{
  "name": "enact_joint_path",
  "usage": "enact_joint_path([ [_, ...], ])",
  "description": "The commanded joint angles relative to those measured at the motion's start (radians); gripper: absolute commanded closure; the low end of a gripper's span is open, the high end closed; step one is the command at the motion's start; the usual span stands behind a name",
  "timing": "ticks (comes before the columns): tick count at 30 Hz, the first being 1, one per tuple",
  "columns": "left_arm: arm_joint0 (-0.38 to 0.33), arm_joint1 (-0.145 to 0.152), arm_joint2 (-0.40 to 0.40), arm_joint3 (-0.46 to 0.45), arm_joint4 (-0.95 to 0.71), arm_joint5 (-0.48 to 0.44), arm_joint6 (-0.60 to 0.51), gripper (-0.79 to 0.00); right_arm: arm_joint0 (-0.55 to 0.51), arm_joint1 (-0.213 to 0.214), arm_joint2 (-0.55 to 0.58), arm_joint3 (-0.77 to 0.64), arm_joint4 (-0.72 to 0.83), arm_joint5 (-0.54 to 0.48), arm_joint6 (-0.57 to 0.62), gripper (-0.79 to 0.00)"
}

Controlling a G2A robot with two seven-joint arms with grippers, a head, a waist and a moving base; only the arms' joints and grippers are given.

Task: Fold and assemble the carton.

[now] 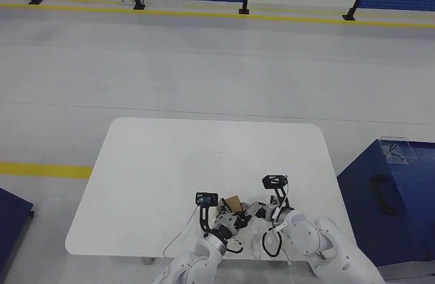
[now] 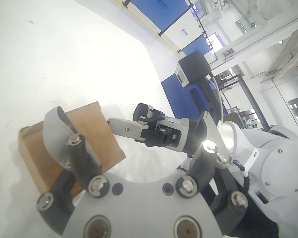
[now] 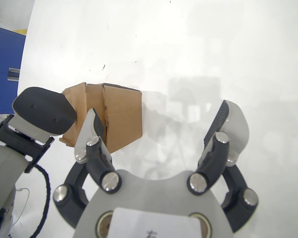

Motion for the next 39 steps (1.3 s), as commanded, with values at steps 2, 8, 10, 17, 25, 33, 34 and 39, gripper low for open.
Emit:
enact_joint_path([
  [2, 0.001, -0.001, -0.001, 0.0, 0.0, -0.001, -0.003, -0.785, 0.002, -0.003, -0.001, 0.003, -0.001, -0.001, 0.003, -0.785],
  [8, 0.002, -0.002, -0.003, 0.007, 0.003, -0.002, -0.008, -0.785, 0.012, -0.009, -0.005, 0.015, -0.01, 0.002, 0.016, -0.785],
  [10, 0.002, -0.003, -0.003, 0.01, 0.007, 0.0, -0.009, -0.785, 0.017, -0.012, -0.008, 0.02, -0.014, 0.005, 0.02, -0.785],
  [17, 0.006, -0.004, -0.009, 0.008, 0.008, 0.003, -0.01, -0.785, 0.004, -0.014, 0.013, -0.005, 0.003, -0.02, 0.012, -0.785],
  [25, 0.023, -0.002, -0.022, -0.016, 0.016, 0.001, -0.013, -0.785, 0.015, -0.024, -0.013, 0.018, -0.035, 0.005, 0.022, -0.785],
  [33, 0.034, 0.0, -0.03, -0.037, 0.028, -0.016, -0.002, -0.785, 0.038, -0.038, -0.031, 0.033, -0.03, 0.009, 0.025, -0.785],
  [34, 0.038, 0.0, -0.03, -0.045, 0.033, -0.026, 0.005, -0.785, 0.033, -0.038, -0.027, 0.024, -0.028, 0.011, 0.027, -0.785],
  [39, 0.064, 0.008, -0.047, -0.093, 0.057, -0.088, 0.047, -0.785, 0.026, -0.037, -0.011, 0.004, -0.013, 0.017, 0.043, -0.785],
])
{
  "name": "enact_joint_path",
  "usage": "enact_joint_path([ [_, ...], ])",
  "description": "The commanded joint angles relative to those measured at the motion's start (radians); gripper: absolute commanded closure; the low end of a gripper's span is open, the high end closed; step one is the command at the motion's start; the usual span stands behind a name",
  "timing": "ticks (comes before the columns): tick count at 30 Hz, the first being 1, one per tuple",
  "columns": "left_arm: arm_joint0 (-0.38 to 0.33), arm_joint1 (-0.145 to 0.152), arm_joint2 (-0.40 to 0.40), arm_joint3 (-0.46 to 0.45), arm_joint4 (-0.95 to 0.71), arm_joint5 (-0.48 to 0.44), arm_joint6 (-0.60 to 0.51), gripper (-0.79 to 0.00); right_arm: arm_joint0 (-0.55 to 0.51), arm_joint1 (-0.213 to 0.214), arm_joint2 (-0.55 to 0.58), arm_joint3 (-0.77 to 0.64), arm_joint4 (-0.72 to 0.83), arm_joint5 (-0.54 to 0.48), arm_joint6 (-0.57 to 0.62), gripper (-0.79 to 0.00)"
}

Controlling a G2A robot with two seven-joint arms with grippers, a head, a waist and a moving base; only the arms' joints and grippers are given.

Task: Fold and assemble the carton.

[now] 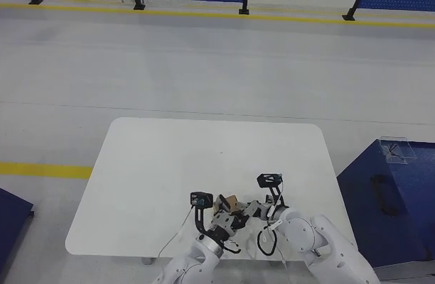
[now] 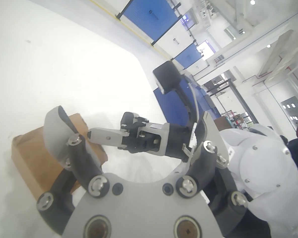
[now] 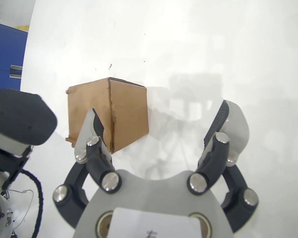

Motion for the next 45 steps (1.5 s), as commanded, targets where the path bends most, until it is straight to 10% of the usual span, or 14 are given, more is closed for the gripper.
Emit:
enact_joint_path([
  [1, 0.001, 0.0, 0.0, 0.001, 0.001, 0.001, 0.0, -0.785, 0.0, 0.0, -0.001, 0.001, -0.001, 0.0, -0.001, -0.785],
  [12, -0.007, 0.004, -0.005, -0.004, 0.041, -0.008, -0.008, -0.785, -0.013, -0.001, -0.004, -0.009, -0.028, 0.004, -0.05, -0.785],
  [18, -0.045, 0.06, -0.1, -0.007, 0.378, -0.276, -0.198, -0.785, -0.097, 0.007, 0.056, -0.133, -0.118, 0.147, -0.097, -0.785],
  [26, -0.142, 0.103, -0.233, 0.145, 0.235, -0.733, -0.268, -0.785, -0.182, 0.009, 0.099, -0.234, -0.23, 0.36, -0.084, -0.785],
  [33, -0.146, 0.104, -0.234, 0.151, 0.24, -0.736, -0.271, -0.785, -0.182, 0.009, 0.095, -0.227, -0.231, 0.352, -0.083, -0.785],
  [45, -0.143, 0.148, -0.232, 0.111, 0.717, -0.786, -0.226, -0.785, 0.005, -0.04, -0.085, -0.047, -0.343, 0.317, -0.078, -0.785],
])
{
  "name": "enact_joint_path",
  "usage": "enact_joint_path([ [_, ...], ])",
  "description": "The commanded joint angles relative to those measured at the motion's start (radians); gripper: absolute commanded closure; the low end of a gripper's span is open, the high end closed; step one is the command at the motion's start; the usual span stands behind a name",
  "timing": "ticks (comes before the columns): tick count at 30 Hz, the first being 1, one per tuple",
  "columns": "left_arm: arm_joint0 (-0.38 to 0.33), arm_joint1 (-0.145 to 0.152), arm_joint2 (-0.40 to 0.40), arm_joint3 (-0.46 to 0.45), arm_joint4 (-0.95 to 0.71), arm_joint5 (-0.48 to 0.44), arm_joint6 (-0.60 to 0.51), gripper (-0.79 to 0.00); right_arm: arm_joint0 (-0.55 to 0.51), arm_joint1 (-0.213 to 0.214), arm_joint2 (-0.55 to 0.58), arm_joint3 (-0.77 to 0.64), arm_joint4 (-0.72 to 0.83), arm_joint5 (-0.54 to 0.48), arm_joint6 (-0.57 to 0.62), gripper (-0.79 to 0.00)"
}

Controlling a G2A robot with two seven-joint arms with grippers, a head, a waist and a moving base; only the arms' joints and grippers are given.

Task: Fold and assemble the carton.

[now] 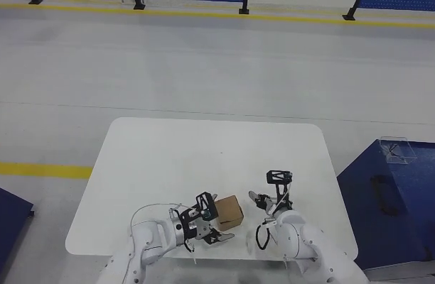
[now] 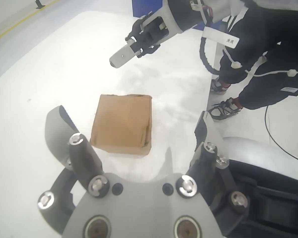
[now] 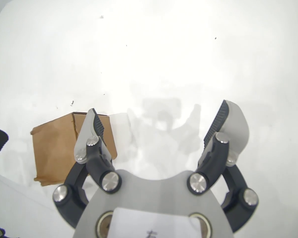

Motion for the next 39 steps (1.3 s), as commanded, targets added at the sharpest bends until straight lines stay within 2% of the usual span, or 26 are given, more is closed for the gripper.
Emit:
enact_joint_path([
  [1, -0.003, 0.005, 0.003, 0.021, 0.038, -0.002, 0.016, -0.785, 0.026, -0.01, -0.04, 0.023, -0.031, 0.002, 0.005, -0.785],
  [7, -0.071, 0.0, 0.018, 0.171, -0.039, -0.013, 0.081, -0.785, 0.061, -0.032, -0.125, 0.085, -0.142, -0.007, 0.013, -0.785],
  [12, -0.137, -0.007, 0.052, 0.248, -0.068, -0.016, 0.076, -0.785, 0.069, -0.047, -0.138, 0.092, -0.14, -0.017, 0.016, -0.785],
  [16, -0.151, -0.009, 0.085, 0.257, -0.031, 0.009, 0.061, -0.785, 0.057, -0.049, -0.117, 0.077, -0.117, -0.066, 0.019, -0.785],
  [21, -0.166, -0.009, 0.1, 0.271, -0.037, 0.009, 0.076, -0.785, 0.044, -0.053, -0.096, 0.071, -0.126, -0.07, 0.017, -0.785],
  [39, -0.147, 0.007, 0.107, 0.253, -0.033, 0.037, 0.124, -0.785, 0.014, -0.071, -0.059, 0.052, -0.186, -0.077, 0.04, -0.785],
])
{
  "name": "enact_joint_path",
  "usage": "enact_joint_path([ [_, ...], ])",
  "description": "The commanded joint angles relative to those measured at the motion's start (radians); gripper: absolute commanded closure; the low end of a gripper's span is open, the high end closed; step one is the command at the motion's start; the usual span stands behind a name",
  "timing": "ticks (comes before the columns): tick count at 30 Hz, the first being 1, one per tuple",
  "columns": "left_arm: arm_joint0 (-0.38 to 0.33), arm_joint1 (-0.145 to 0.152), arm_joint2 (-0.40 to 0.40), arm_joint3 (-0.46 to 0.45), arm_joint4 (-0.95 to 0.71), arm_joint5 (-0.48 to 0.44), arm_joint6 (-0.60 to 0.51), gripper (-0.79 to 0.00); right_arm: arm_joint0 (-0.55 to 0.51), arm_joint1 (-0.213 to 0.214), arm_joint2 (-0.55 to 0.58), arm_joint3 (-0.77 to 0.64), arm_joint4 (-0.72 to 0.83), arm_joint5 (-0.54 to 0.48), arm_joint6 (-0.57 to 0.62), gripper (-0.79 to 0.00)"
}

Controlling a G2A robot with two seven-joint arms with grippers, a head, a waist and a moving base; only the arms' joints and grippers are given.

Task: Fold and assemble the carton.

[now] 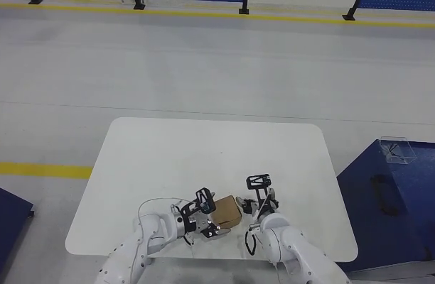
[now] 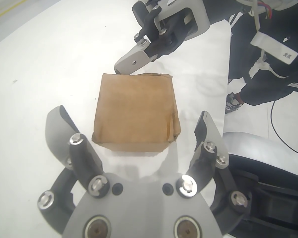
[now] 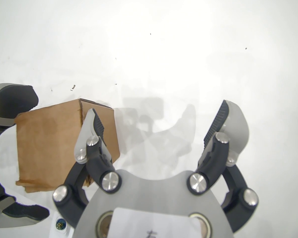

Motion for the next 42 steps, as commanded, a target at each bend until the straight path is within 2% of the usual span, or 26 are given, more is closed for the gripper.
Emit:
enact_joint_path([
  [1, -0.002, 0.0, 0.005, 0.004, 0.0, 0.005, 0.003, -0.767, -0.004, -0.002, 0.005, -0.002, -0.004, 0.001, 0.002, -0.785],
  [4, -0.005, 0.0, 0.011, 0.009, -0.002, 0.017, 0.011, -0.72, -0.015, -0.005, 0.01, -0.007, -0.009, -0.005, 0.003, -0.785],
  [7, -0.009, 0.001, 0.016, 0.016, -0.007, 0.025, 0.015, -0.631, -0.024, -0.007, 0.018, -0.005, -0.013, -0.012, 0.001, -0.785],
  [10, -0.012, 0.001, 0.02, 0.021, -0.012, 0.032, 0.019, -0.603, -0.031, -0.01, 0.027, -0.003, -0.015, -0.02, -0.001, -0.785],
  [12, -0.013, 0.001, 0.023, 0.022, -0.014, 0.035, 0.02, -0.508, -0.036, -0.011, 0.035, -0.003, -0.015, -0.024, -0.002, -0.785],
  [14, -0.013, 0.002, 0.024, 0.023, -0.016, 0.038, 0.022, -0.456, -0.04, -0.013, 0.044, -0.003, -0.013, -0.028, -0.005, -0.785],
  [15, -0.013, 0.003, 0.025, 0.023, -0.016, 0.04, 0.021, -0.351, -0.042, -0.013, 0.051, -0.004, -0.009, -0.026, -0.009, -0.785],
  [17, -0.01, 0.004, 0.027, 0.017, -0.016, 0.044, 0.023, -0.231, -0.046, -0.015, 0.075, -0.006, 0.006, -0.014, -0.026, -0.785],
  [18, -0.008, 0.004, 0.028, 0.013, -0.016, 0.045, 0.022, -0.003, -0.049, -0.015, 0.09, -0.008, 0.016, -0.008, -0.037, -0.785],
  [25, -0.001, 0.005, 0.035, -0.014, -0.088, 0.021, 0.029, 0.0, -0.084, -0.013, 0.231, -0.042, 0.155, -0.013, -0.084, -0.785],
  [34, -0.005, 0.005, 0.035, -0.023, -0.091, 0.015, 0.026, 0.0, -0.086, -0.014, 0.242, -0.036, 0.161, 0.002, -0.101, -0.785],
  [36, 0.002, -0.002, 0.058, -0.008, -0.237, -0.067, -0.009, 0.0, -0.086, -0.018, 0.267, -0.029, 0.186, 0.038, -0.138, -0.785],
  [38, -0.015, -0.007, 0.064, -0.004, -0.366, -0.093, -0.059, 0.0, -0.094, -0.021, 0.302, -0.036, 0.227, 0.051, -0.174, -0.785],
  [42, -0.039, -0.018, 0.052, 0.055, -0.717, -0.128, -0.043, 0.0, -0.12, -0.022, 0.359, -0.055, 0.251, 0.071, -0.23, -0.785],
])
